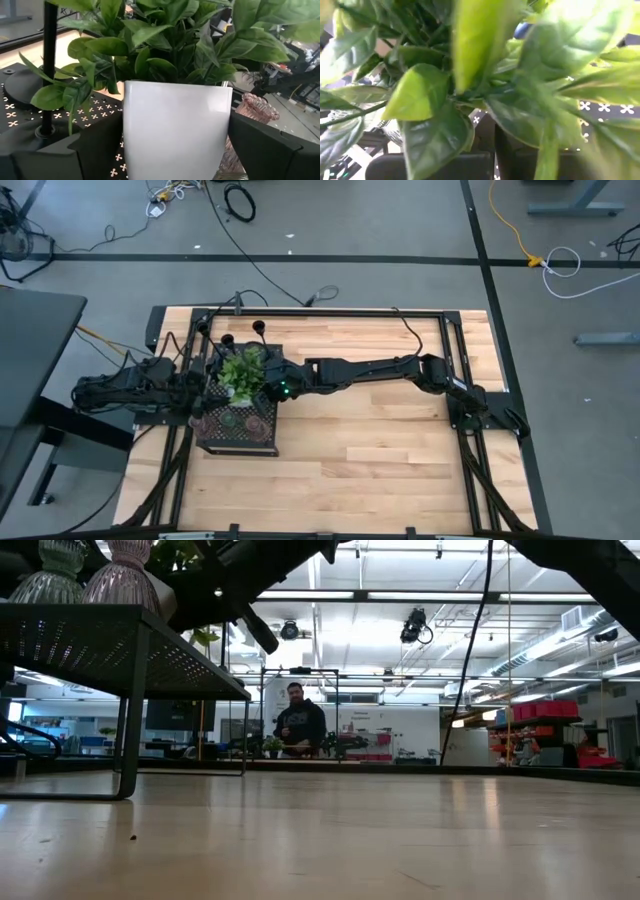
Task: Pick & Place candle stick holders
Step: Put the decorative plant on the shelf
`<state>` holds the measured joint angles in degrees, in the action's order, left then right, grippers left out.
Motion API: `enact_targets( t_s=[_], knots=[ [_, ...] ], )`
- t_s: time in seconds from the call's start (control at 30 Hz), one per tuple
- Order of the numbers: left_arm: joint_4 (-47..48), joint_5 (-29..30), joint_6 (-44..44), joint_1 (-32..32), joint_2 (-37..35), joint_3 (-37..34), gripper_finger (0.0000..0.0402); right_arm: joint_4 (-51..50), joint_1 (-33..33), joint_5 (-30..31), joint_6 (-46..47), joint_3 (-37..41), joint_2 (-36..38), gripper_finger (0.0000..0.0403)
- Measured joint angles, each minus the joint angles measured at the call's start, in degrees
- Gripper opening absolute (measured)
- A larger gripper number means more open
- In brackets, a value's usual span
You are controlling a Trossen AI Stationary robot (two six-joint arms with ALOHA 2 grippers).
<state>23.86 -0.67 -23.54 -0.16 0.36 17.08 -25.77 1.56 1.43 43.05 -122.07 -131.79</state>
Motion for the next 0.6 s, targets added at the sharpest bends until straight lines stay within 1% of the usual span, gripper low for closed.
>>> enact_targets(
  t_s=[0.27, 0.47, 0.6],
  knots=[
    [0.8, -0.97, 0.53, 0.0, -0.02, 0.1, 0.0355, -0.13, 0.0, 0.0, 0.0, 0.0, 0.0, 0.0],
    [2.09, -1.78, 1.46, -0.01, -0.02, 1.86, 0.0355, -0.01, 0.0, -0.42, 0.0, 0.0, -0.01, 0.0],
    [2.8, -1.0, 1.6, 0.0, -0.01, 3.37, 0.0355, 0.06, 0.0, -0.42, 0.0, 0.0, 0.0, 0.0]
  ],
)
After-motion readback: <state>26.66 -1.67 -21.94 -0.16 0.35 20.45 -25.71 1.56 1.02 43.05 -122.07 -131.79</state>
